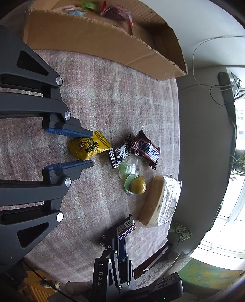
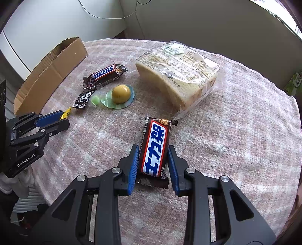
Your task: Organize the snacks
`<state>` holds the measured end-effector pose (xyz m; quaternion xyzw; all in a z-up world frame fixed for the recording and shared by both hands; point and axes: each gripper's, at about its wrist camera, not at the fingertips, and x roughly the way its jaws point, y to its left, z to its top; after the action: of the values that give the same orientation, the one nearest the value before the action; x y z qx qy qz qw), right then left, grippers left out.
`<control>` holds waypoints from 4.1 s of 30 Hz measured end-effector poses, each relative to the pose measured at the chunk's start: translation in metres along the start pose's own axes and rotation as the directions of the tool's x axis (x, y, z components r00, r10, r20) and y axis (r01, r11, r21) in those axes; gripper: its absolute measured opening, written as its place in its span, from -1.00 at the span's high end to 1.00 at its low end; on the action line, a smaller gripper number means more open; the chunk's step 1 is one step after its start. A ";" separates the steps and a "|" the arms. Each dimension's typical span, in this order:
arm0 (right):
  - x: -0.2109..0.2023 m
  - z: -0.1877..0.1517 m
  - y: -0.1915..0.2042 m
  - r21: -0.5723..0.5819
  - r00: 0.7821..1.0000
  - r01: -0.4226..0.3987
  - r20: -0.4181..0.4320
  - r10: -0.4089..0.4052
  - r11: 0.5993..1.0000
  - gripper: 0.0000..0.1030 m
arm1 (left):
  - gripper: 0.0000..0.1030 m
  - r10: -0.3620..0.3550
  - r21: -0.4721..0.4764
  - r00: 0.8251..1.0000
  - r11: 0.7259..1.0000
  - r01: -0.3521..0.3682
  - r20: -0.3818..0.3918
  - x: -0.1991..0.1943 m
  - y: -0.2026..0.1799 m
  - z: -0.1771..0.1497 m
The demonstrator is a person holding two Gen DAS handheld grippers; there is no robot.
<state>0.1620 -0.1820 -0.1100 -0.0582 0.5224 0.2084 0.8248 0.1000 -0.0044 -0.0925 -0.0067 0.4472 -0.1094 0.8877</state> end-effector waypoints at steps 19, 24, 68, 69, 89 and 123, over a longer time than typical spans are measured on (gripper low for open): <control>-0.042 0.017 0.029 -0.048 0.994 -0.040 0.099 0.045 0.998 0.40 | 0.58 -0.011 -0.089 0.990 0.996 0.023 0.139 -0.052 0.021 0.013; -0.052 0.034 0.054 -0.084 0.989 -0.067 0.124 0.077 0.994 0.40 | 0.58 0.023 -0.097 0.983 0.995 -0.006 0.181 -0.070 0.036 0.016; 0.022 0.160 0.253 -0.327 0.970 -0.208 0.051 0.237 0.922 0.39 | 0.57 0.212 -0.272 0.958 0.950 -0.155 0.194 -0.096 0.169 -0.002; 0.024 0.161 0.254 -0.328 0.970 -0.210 0.046 0.238 0.921 0.39 | 0.57 0.211 -0.273 0.958 0.949 -0.155 0.192 -0.095 0.170 -0.002; 0.027 0.167 0.257 -0.341 0.972 -0.169 0.095 0.213 0.925 -0.27 | 0.08 0.217 -0.281 0.959 0.946 -0.161 0.182 -0.090 0.172 0.001; -0.064 0.109 0.112 -0.165 0.958 -0.053 0.269 0.097 0.985 -0.77 | -0.53 0.129 -0.178 0.965 0.980 -0.089 0.228 -0.092 0.072 0.026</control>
<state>0.1841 -0.0646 0.0090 -0.0732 0.3863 0.2859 0.8739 0.0812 0.0823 -0.0118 -0.0690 0.3447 -0.0211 0.9359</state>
